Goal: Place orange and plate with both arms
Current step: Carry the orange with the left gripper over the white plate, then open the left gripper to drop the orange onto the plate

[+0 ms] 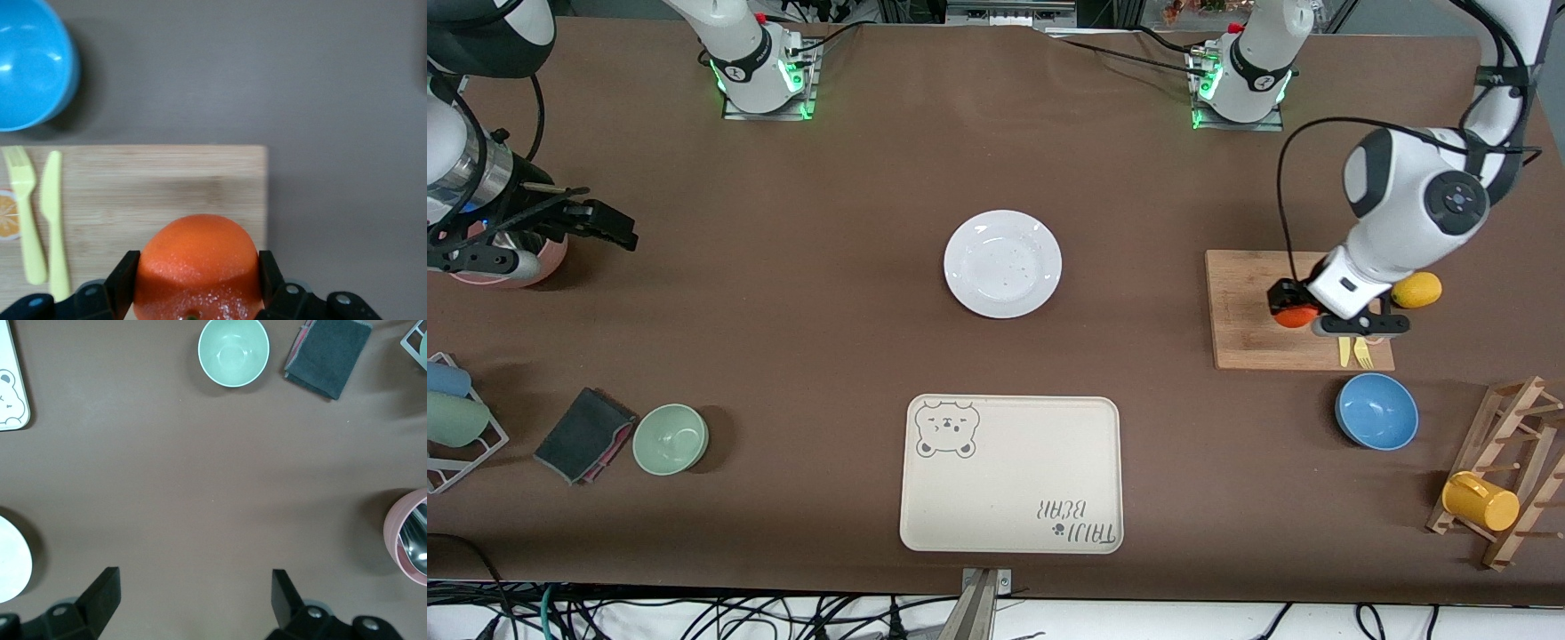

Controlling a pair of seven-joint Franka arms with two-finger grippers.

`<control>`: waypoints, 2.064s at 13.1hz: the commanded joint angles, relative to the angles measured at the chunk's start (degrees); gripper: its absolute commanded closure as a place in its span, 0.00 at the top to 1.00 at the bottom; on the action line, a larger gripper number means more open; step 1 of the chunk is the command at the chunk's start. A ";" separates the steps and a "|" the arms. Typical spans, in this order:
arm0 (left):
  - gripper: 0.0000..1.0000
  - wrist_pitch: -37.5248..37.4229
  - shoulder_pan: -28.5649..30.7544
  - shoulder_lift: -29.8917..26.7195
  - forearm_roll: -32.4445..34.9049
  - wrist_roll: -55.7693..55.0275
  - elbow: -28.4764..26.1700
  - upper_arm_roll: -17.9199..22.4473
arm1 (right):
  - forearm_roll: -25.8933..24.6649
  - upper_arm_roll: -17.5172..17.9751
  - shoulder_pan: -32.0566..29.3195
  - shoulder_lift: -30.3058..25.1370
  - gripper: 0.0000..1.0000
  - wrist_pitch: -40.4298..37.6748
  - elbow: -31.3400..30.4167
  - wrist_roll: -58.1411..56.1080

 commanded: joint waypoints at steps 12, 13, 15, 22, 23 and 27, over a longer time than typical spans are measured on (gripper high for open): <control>0.08 5.70 -17.26 17.65 -8.83 -35.82 15.07 -17.28 | -0.17 0.16 -0.09 -0.67 1.00 -1.00 0.25 0.82; 0.08 5.79 -19.46 20.28 -8.57 -39.14 17.54 -17.02 | -0.17 0.16 -0.09 -0.67 1.00 -1.00 0.25 0.82; 0.14 5.79 -24.29 25.03 -8.47 -41.54 21.77 -14.49 | -0.17 0.16 -0.09 -0.67 1.00 -1.00 0.25 0.73; 0.55 9.91 -30.20 31.91 -6.63 -43.21 22.93 -10.69 | -0.17 0.16 -0.09 -0.67 1.00 -1.09 0.25 0.82; 0.69 9.92 -30.20 31.74 -6.19 -43.48 22.93 -10.51 | -0.17 0.16 -0.09 -0.67 1.00 -1.09 0.25 0.74; 1.00 3.53 -27.40 25.96 -5.40 -45.77 23.10 -10.78 | -0.17 0.16 -0.09 -0.67 1.00 -1.09 0.25 0.73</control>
